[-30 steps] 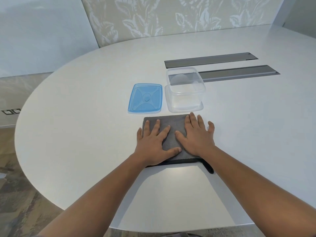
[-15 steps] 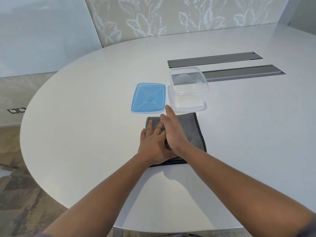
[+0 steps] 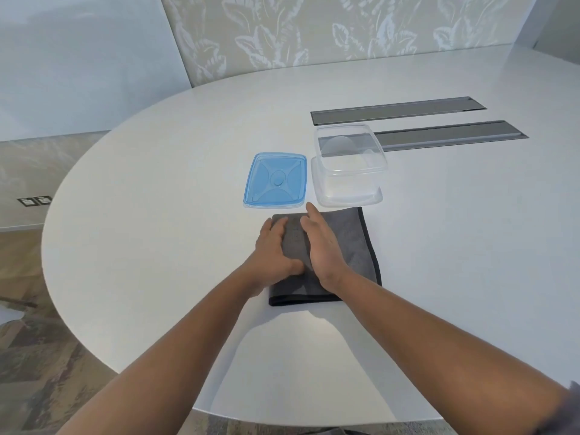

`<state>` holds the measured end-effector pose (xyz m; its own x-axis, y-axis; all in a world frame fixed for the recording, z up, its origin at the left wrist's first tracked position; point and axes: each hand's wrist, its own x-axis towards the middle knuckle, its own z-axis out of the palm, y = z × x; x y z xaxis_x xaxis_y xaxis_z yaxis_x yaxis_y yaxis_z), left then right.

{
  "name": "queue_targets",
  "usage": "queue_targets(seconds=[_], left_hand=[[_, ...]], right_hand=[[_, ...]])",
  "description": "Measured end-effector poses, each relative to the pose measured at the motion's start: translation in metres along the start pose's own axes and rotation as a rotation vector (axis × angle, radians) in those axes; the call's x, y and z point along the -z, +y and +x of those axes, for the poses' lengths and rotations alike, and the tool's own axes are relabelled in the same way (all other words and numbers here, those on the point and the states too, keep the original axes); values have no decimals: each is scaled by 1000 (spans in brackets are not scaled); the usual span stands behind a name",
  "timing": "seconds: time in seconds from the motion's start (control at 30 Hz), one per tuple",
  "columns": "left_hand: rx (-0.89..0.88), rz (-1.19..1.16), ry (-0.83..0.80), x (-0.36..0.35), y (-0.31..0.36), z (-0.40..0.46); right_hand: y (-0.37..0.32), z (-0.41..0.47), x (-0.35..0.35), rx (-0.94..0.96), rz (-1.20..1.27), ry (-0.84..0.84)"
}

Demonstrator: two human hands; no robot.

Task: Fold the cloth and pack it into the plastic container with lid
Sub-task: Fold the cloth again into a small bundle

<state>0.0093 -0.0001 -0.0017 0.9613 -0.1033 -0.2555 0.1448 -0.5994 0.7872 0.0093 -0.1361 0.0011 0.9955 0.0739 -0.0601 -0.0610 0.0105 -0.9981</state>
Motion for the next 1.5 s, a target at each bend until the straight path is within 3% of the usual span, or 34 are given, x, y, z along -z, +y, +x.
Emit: queue_targets(seconds=[0.23, 0.4, 0.63, 0.77, 0.97, 1.1, 1.2, 1.33, 1.5], left_hand=[[158, -323, 212, -3, 15, -11], [257, -457, 107, 4, 29, -14], [115, -597, 63, -3, 43, -17], [76, -590, 108, -3, 46, -18], [23, -511, 77, -15, 60, -19], [10, -645, -20, -25, 72, -18], [-70, -568, -19, -30, 68, -13], [-230, -144, 99, -36, 60, -11], [-343, 262, 106, -55, 49, -2]], right_hand=[[3, 2, 2, -53, 148, 117], [1, -1, 3, -53, 229, 125], [-8, 0, 10, -83, 90, -30], [-15, -12, 11, 53, 54, -25], [-10, -15, 11, -84, 304, -32], [-15, -10, 28, -198, 391, -13], [-23, -4, 46, -225, 235, 2], [-31, 0, 68, -217, -203, 15], [-28, 3, 83, -277, -250, 33]])
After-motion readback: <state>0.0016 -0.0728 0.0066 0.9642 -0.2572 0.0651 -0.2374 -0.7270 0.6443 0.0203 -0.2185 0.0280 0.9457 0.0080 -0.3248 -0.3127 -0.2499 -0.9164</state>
